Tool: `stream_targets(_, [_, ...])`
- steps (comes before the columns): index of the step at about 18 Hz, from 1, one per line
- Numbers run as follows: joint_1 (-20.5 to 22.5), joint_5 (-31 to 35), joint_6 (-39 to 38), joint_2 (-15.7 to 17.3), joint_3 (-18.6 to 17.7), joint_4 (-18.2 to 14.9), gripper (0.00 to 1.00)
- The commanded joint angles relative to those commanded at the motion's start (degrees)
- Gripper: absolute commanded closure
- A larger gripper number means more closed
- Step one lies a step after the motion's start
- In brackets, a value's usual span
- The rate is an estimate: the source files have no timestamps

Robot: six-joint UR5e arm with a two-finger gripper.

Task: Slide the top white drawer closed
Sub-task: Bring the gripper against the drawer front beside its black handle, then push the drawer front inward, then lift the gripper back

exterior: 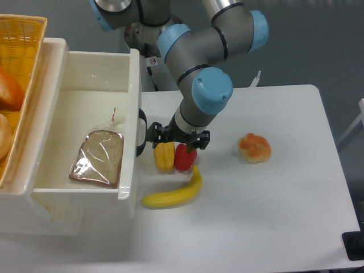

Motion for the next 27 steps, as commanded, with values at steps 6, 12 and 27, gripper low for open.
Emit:
stream_targets(6, [0.0,-0.52,0.18,0.26,0.0,-1.23,0.0])
stream_targets(12, [-0.09,-2.55,0.27,0.35,0.0,-2.02,0.0])
stream_targets(27, [-0.96,-5.89,0.35,1.58,0.0,-4.04,0.0])
